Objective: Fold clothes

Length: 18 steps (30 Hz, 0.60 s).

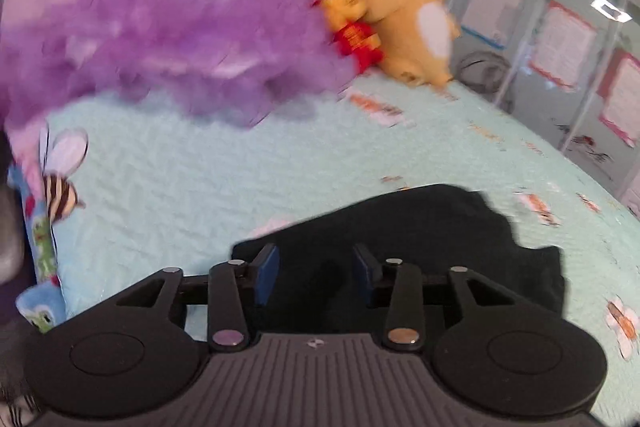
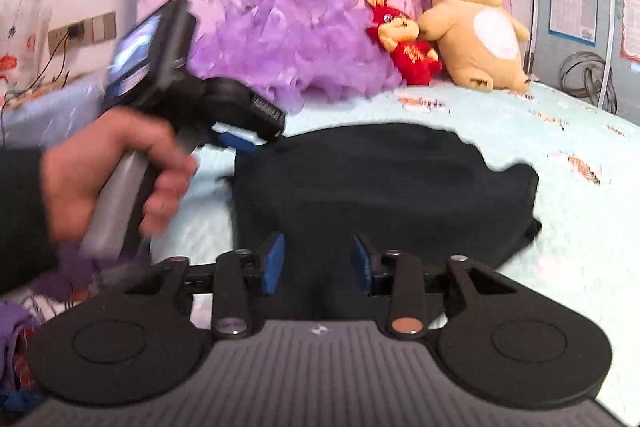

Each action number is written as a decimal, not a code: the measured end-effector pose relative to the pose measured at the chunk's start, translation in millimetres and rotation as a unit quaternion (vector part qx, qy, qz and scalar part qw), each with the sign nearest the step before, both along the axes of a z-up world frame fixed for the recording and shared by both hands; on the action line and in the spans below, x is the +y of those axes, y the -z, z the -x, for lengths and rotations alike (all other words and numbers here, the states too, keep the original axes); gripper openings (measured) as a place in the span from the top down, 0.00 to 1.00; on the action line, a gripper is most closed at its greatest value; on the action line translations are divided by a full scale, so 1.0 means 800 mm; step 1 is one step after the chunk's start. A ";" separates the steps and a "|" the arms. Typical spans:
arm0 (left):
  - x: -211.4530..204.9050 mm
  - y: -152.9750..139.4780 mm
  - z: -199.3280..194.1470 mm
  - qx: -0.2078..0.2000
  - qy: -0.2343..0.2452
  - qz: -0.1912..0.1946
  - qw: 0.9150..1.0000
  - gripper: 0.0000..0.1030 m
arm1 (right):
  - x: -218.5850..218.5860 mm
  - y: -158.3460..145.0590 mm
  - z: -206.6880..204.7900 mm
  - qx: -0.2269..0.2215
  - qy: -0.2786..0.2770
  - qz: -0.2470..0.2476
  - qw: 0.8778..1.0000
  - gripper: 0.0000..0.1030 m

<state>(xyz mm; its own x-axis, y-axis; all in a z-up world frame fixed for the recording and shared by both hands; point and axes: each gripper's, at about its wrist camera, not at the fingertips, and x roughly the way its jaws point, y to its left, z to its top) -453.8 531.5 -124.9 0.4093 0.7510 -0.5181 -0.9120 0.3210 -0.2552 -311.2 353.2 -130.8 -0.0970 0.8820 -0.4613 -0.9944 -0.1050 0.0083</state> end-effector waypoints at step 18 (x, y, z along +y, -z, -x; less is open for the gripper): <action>0.026 0.021 0.002 0.053 -0.016 -0.005 0.998 0.50 | 0.118 0.033 -0.110 0.028 0.078 0.085 0.993 0.53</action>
